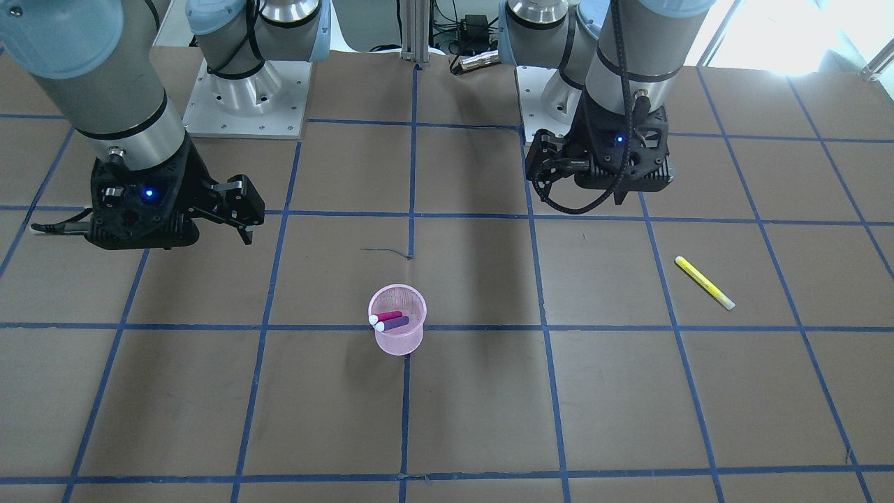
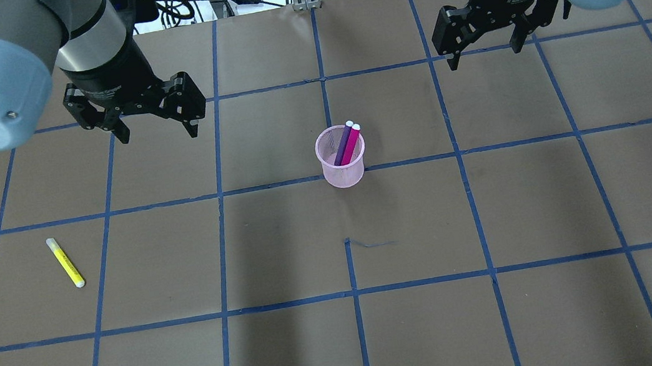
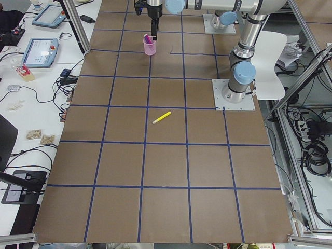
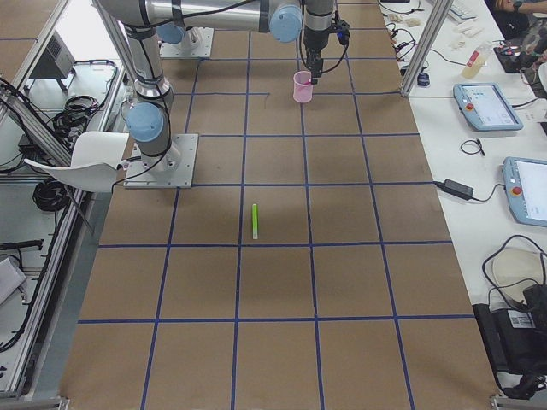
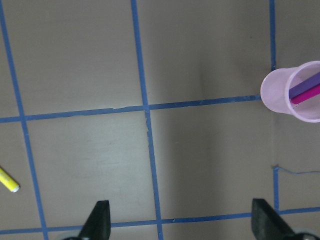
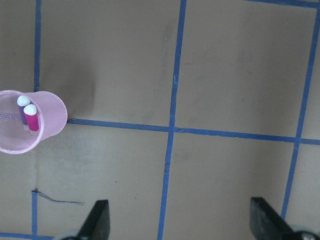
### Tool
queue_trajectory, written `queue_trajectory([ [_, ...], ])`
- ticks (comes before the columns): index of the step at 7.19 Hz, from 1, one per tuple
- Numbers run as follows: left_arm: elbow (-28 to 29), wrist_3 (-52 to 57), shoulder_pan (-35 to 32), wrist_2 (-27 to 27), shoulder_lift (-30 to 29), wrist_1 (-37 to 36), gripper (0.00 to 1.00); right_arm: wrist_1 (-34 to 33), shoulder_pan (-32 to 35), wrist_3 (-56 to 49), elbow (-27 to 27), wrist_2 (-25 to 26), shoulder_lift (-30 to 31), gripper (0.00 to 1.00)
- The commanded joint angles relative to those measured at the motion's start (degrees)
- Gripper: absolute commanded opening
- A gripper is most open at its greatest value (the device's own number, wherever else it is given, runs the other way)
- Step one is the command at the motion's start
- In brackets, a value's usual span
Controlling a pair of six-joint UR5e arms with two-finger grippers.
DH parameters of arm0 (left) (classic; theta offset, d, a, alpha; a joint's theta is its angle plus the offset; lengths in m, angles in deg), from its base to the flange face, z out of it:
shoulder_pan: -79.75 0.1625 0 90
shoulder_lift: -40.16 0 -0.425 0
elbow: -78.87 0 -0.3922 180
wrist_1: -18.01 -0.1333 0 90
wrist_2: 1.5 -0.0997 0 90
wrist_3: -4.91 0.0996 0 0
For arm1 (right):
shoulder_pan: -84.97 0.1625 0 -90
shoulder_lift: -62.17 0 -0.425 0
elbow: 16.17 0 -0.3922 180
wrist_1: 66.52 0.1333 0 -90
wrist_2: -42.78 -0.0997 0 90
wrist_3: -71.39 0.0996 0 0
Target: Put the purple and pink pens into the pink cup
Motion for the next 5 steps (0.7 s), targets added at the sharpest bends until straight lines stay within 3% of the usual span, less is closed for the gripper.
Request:
queue_trajectory([
  [1,-0.20,0.37,0.88,-0.61,0.50,-0.34,1.00,-0.27,0.65,0.00,0.03,-0.18,-0.66,1.00],
  [5,-0.20,0.38,0.62,-0.26,0.50,-0.52,1.00,-0.88,0.65,0.00,-0.15,-0.27,-1.19,1.00],
])
